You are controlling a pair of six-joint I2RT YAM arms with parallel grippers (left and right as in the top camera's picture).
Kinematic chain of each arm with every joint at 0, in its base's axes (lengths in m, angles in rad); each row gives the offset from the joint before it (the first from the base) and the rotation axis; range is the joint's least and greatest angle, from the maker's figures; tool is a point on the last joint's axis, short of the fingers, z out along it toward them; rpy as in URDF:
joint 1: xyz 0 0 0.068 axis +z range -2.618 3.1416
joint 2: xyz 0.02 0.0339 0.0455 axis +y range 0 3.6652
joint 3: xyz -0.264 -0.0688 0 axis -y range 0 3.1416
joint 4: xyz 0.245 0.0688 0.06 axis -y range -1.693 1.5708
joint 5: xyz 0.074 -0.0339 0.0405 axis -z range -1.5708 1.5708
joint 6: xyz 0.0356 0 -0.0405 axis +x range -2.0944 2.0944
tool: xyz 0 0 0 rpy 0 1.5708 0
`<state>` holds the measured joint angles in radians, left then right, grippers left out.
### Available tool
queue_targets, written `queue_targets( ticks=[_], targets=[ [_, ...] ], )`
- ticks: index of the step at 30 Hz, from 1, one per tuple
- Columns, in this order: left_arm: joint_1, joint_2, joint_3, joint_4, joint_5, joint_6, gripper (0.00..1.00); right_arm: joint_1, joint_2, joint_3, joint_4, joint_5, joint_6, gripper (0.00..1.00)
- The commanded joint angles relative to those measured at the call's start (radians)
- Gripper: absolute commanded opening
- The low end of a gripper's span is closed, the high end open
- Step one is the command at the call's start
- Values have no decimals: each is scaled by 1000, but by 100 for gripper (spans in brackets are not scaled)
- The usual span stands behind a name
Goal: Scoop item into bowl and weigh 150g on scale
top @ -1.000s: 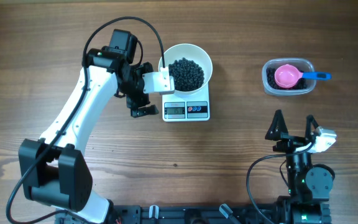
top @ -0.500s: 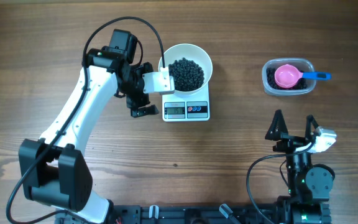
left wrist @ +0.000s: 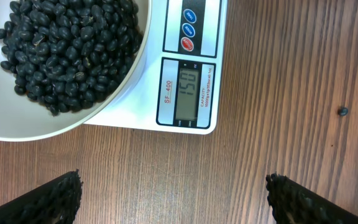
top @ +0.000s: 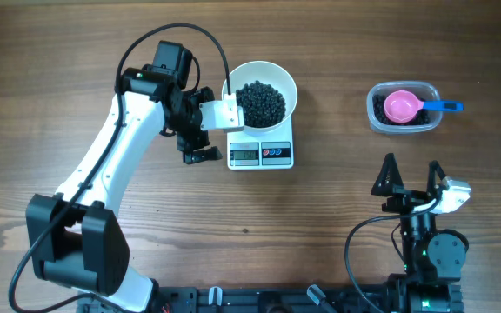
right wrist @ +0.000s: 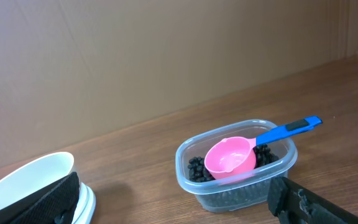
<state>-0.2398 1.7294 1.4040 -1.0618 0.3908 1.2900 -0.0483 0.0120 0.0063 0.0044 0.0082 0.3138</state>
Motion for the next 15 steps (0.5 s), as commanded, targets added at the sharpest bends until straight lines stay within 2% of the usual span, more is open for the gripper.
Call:
queue_targets(
  ticks=[1, 15],
  targets=[
    [6, -13, 0, -1, 12, 15, 100, 6, -8, -1, 2, -8, 8, 100],
    [6, -13, 0, -1, 12, 15, 100, 6, -8, -1, 2, -8, 8, 100]
  ],
)
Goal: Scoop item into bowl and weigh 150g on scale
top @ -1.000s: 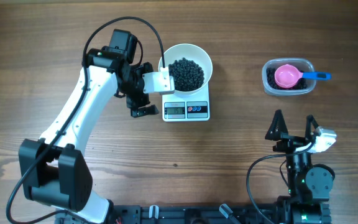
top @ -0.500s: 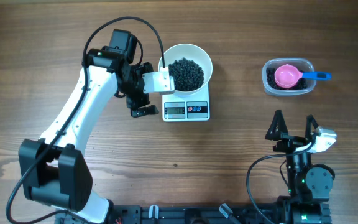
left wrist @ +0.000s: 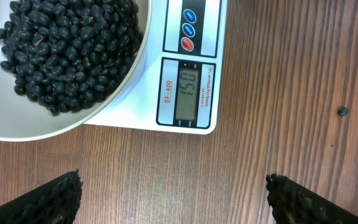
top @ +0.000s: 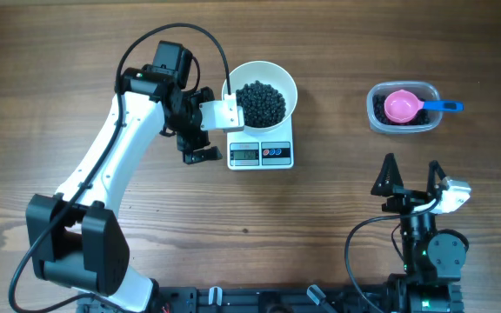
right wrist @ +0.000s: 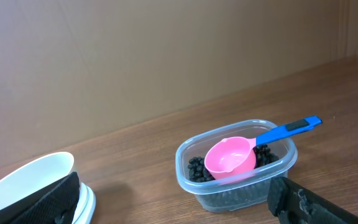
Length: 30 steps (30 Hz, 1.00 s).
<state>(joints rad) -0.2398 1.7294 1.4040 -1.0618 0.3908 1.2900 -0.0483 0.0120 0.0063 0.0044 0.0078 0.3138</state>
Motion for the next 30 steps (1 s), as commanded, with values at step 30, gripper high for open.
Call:
queue_targets(
  ticks=[30],
  targets=[
    [124, -323, 0, 515, -195, -1384, 100, 6, -7, -1, 2, -8, 8, 100]
  ],
)
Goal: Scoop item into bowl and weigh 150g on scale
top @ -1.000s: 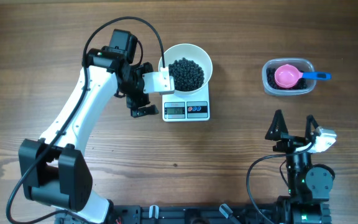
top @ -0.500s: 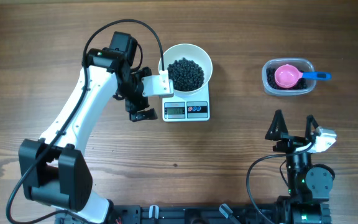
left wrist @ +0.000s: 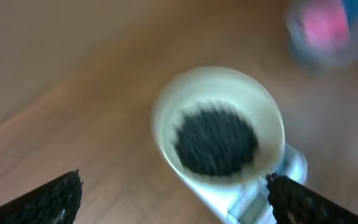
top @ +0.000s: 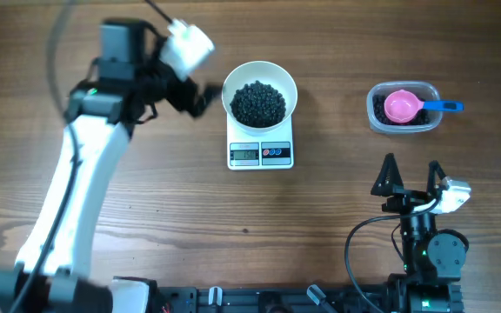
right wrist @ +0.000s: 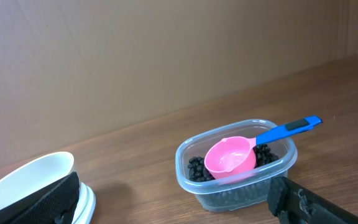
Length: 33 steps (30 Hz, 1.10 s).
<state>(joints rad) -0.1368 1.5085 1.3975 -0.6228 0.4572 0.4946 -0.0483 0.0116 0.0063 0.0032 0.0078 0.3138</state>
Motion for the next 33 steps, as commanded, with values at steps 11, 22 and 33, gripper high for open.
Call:
queue_targets(
  ticks=[11, 22, 33],
  targets=[
    [53, -655, -423, 433, -433, -777, 100, 6, -7, -1, 3, -8, 8, 100],
    [108, -1230, -948, 725, -421, -900, 100, 6, -7, -1, 3, -8, 8, 100],
    [107, -1506, -1115, 719, -425, -896, 100, 6, -7, -1, 3, -8, 8, 100]
  ],
)
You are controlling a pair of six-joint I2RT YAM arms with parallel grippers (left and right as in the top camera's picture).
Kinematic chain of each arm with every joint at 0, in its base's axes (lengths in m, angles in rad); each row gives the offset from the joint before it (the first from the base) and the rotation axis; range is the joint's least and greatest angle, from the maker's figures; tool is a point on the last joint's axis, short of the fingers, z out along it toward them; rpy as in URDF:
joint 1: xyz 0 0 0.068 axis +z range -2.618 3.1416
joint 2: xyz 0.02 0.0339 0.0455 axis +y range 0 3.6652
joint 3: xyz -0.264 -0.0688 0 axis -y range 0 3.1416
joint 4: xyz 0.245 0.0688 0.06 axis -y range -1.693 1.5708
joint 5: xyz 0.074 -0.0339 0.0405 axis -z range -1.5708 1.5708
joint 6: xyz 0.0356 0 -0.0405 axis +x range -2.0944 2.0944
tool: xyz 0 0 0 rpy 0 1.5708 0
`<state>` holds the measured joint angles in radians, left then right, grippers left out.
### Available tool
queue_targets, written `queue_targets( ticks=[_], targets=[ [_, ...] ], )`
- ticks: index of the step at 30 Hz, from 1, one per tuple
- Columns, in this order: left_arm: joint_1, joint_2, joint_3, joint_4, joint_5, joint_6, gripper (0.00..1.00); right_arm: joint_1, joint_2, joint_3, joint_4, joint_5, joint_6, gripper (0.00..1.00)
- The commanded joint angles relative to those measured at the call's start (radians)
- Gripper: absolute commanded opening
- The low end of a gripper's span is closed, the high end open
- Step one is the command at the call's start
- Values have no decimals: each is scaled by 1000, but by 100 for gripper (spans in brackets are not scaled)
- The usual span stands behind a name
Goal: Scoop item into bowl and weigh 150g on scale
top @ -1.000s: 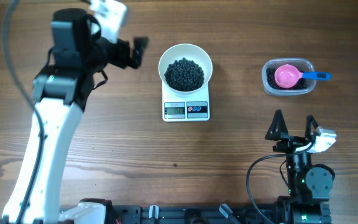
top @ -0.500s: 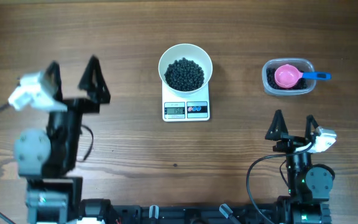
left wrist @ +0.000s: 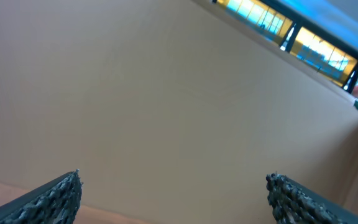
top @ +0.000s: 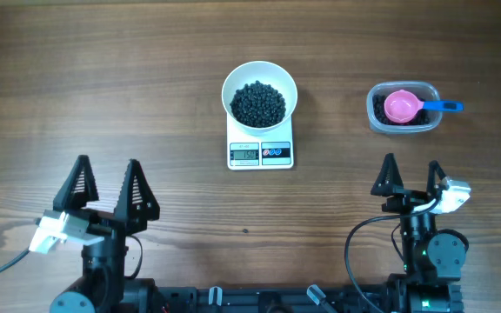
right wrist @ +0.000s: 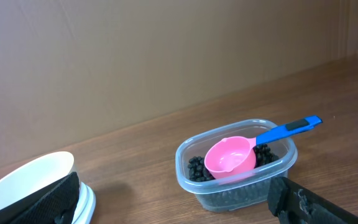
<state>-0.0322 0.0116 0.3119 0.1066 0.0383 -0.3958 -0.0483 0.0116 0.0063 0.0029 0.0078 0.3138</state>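
A white bowl [top: 260, 94] heaped with black beans stands on the white scale [top: 261, 153] at the table's middle back; its display is too small to read. A clear tub [top: 402, 109] of beans at the back right holds a pink scoop [top: 401, 107] with a blue handle, also plain in the right wrist view as the tub [right wrist: 237, 168] and scoop [right wrist: 231, 155]. My left gripper [top: 105, 188] is parked open at the front left, its camera facing a bare wall. My right gripper [top: 410, 176] is parked open at the front right, nothing between its fingers.
The wooden table [top: 146, 113] runs bare between the scale and both parked arms. A single stray bean [top: 244, 231] lies in front of the scale. The bowl's rim [right wrist: 23, 177] shows at the left edge of the right wrist view.
My left arm has moved from the back left, beside the bowl, to its parked place at the front left, fingers open. Bowl, scale, tub, scoop and right arm are unmoved.
At first my left gripper hung open over the scale, whose display read 150 under the bowl of beans, and it stayed so. Then the arm was raised at the back left. Now it sits folded at the front left. The right arm never moved.
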Motion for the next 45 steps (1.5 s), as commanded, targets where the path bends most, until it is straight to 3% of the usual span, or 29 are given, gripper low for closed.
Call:
queue_targets(
  ticks=[1, 5, 10, 15, 18, 45],
  targets=[
    [3, -9, -37, -22, -6, -5, 100, 6, -7, -1, 3, -8, 8, 100],
    [3, -9, -117, -28, -44, -5, 100, 6, -7, -1, 3, -8, 8, 100],
    [9, -9, -308, 97, -126, -5, 100, 6, -7, -1, 3, -8, 8, 100],
    [14, -9, -306, -169, -127, -2, 100, 6, -7, -1, 3, -8, 8, 100],
    [14, -9, -306, -175, -118, 60, 100, 6, -7, -1, 3, -8, 8, 100],
    [-20, -9, -306, -173, -119, 59, 100, 6, -7, -1, 3, -8, 8, 100]
  ],
)
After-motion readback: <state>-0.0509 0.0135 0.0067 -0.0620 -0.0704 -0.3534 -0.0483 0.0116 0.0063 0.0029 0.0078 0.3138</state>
